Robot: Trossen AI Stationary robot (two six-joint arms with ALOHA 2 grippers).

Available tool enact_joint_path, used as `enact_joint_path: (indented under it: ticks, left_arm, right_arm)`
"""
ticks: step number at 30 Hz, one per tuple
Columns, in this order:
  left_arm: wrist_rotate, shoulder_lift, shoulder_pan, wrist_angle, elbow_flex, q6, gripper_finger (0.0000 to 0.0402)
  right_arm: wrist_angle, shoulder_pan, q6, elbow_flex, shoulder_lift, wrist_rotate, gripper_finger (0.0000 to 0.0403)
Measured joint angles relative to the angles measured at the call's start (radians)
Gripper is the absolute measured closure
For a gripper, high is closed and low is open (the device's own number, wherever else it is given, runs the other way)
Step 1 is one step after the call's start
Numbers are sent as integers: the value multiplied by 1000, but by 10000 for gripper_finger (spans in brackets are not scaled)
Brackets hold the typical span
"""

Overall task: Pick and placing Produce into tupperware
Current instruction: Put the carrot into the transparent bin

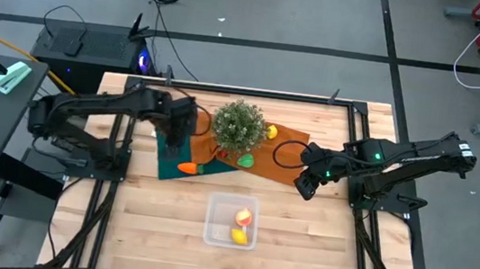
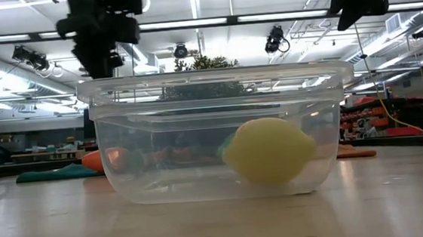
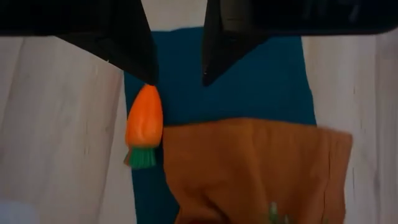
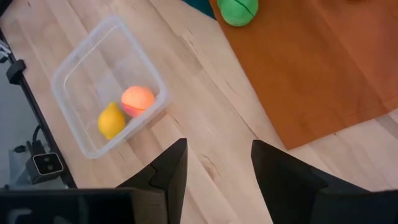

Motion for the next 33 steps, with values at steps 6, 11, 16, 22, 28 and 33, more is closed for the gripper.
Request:
enact_joint_path:
  ticks: [6,11,16,22,28,33]
  left_arm:
    - [0,137,-50,-3,48,115,257]
    - [-36,211,-103,-2,37,146,245]
    - [-51,257,-136,1,37,58,241]
    - [-35,269,-184,86,37,-161,255]
    - [0,269,-227,126,34,-160,268]
    - [-1,268,-228,168,-11,-157,253]
  right_arm:
    - [-3,0,-8,0,0,5,257]
    - [-3,0,-28,0,0,6,257]
    - [-3,0,-43,0,0,9,257]
    - [-3,0,-77,0,-1,9,257]
    - [-17,0,-109,0,-1,9,257]
    - [-22,0,-107,0,-1,9,257]
